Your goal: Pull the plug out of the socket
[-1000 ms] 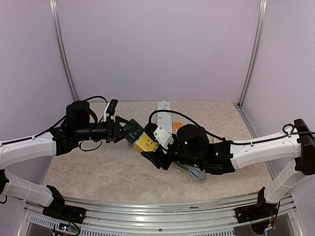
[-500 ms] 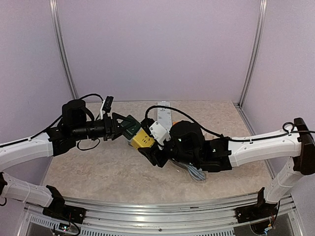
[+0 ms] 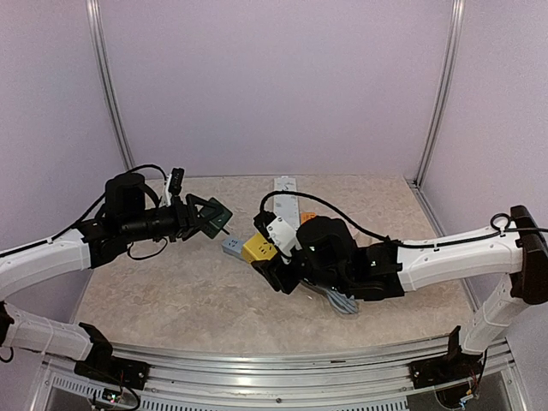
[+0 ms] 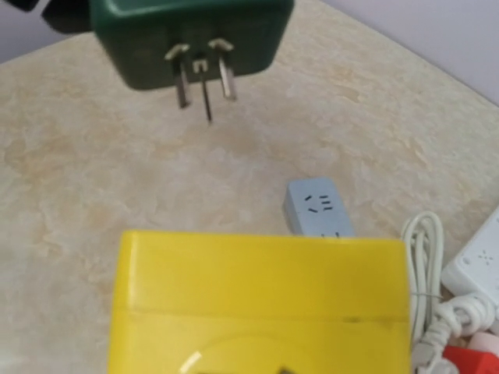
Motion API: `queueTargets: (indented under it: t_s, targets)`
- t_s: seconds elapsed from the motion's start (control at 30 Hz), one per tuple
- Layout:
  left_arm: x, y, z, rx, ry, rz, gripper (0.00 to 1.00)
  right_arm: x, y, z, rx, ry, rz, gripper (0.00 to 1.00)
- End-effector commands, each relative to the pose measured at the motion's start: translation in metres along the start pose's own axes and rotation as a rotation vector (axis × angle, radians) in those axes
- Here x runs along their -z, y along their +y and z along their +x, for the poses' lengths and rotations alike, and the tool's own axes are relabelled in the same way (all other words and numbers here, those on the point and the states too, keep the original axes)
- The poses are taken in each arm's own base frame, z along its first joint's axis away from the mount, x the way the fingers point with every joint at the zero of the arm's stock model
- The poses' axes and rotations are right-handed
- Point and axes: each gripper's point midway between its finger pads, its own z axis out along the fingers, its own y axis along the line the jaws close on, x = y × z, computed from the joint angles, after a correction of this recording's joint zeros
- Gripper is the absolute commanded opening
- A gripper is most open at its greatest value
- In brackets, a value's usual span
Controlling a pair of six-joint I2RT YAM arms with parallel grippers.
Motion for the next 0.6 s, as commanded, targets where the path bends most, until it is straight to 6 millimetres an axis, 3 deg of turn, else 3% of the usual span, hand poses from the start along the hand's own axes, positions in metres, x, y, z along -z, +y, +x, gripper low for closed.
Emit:
queueTargets:
  t_s: [0.0,0.13,0.3,0.57]
  targets:
    - [0.000,-0.002,-0.002,-0.026,0.005,0.007,0.26,0.017,-0.002,-0.028,-0.013,-0.107,-0.022,0.00]
    - [0.001,0.000,-0.001,-0.019,0.002,0.002,0.26,0.019,-0.019,-0.025,-0.036,-0.082,0.057,0.00]
    - [0.003,0.006,0.002,-0.012,0.003,-0.008,0.27,0.033,-0.075,0.003,-0.113,0.011,0.226,0.00]
    - [0.004,0.008,0.005,-0.003,0.005,0.000,0.27,0.058,-0.179,0.094,-0.317,0.226,0.426,0.00]
